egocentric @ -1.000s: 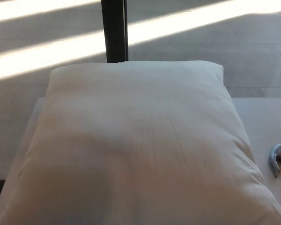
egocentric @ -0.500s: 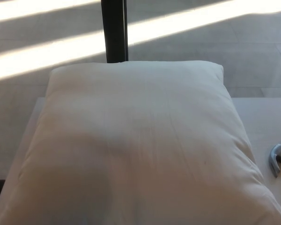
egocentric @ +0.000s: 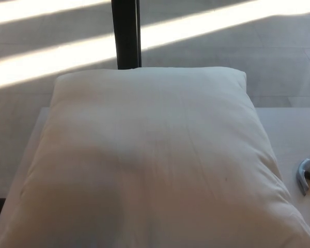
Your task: A hammer is kept on the right hand side and a pillow is kept on the left hand side on the desk infront of the robot and the robot uses its right hand to pick up the hammer and makes a downward swinging motion to hit the pillow
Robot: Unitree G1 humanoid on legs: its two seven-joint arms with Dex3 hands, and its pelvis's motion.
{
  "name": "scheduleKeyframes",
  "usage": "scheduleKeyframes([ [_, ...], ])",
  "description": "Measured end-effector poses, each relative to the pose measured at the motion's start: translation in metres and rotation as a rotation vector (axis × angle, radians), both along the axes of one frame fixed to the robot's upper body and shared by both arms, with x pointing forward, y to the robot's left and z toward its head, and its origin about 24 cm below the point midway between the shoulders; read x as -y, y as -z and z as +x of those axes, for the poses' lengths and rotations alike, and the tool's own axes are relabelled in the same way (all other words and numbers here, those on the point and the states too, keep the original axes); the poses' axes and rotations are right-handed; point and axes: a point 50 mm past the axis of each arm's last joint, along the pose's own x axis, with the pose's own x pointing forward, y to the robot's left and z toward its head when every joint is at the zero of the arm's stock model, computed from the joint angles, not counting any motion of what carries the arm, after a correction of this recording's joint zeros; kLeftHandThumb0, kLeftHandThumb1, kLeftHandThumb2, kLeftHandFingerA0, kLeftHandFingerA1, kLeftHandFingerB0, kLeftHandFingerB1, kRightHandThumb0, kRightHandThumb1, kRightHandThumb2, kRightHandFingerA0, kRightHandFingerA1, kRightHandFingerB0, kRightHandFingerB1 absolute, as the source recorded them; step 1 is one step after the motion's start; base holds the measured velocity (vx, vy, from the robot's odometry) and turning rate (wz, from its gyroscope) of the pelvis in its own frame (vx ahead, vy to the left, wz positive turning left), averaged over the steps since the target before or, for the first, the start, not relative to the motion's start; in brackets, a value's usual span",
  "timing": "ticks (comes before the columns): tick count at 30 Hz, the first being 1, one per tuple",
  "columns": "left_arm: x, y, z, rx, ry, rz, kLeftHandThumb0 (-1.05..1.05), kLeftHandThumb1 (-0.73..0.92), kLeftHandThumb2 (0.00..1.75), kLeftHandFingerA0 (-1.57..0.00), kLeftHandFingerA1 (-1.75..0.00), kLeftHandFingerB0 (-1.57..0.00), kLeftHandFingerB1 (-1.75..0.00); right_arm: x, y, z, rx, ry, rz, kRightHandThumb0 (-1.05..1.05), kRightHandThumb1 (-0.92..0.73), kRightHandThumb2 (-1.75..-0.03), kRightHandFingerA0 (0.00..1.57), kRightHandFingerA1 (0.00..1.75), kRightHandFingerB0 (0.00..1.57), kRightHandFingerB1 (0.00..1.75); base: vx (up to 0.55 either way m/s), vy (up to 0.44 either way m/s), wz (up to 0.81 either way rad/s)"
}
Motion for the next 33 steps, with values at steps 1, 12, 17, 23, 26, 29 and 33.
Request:
scheduleKeyframes([
  [1,0.000,0.000,0.000,0.000,-0.003,0.001,-0.53,0.72,0.61,-0.73,-0.65,-0.60,-0.58,0.000,0.001,0.000,0.001,-0.012,0.009,-0.64,-0.85,-0.65,0.18,0.57,0.19,0.40,0.00,0.000,0.00],
  [12,0.000,0.000,0.003,-0.053,0.015,0.037,-0.54,0.74,0.62,-0.79,-0.65,-0.60,-0.56,-0.005,0.008,-0.001,-0.018,-0.112,0.028,-0.36,-0.63,-0.58,0.50,0.72,0.45,0.50,0.00,0.000,0.00],
  [17,-0.001,-0.001,0.004,-0.075,0.037,0.056,-0.53,0.74,0.62,-0.73,-0.67,-0.59,-0.57,-0.008,0.008,-0.005,-0.116,-0.208,-0.066,-0.46,-0.47,-0.55,0.73,0.64,0.64,0.48,0.00,0.000,0.00],
  [23,0.000,0.000,0.003,-0.093,0.049,0.061,-0.51,0.64,0.60,-0.82,-0.70,-0.75,-0.67,-0.013,0.015,-0.008,-0.267,-0.332,-0.169,-0.40,-0.50,-0.55,0.71,0.65,0.56,0.43,0.00,0.000,0.00],
  [26,-0.001,0.000,0.003,-0.096,0.045,0.065,-0.51,0.59,0.58,-0.80,-0.66,-0.82,-0.75,-0.011,0.015,-0.008,-0.334,-0.386,-0.229,-0.48,-0.41,-0.76,0.64,0.71,0.46,0.52,0.00,0.000,0.00],
  [29,-0.001,-0.001,0.003,-0.094,0.035,0.069,-0.50,0.56,0.57,-0.85,-0.71,-0.80,-0.70,-0.011,0.013,-0.008,-0.373,-0.433,-0.281,-0.47,-0.44,-0.78,0.66,0.71,0.49,0.54,0.00,0.000,0.00],
  [33,-0.002,-0.001,0.002,-0.101,0.024,0.077,-0.51,0.59,0.58,-0.82,-0.66,-0.82,-0.70,-0.009,0.015,-0.011,-0.391,-0.455,-0.308,-0.38,-0.58,-0.57,0.75,0.73,0.58,0.44,0.00,0.000,0.00],
])
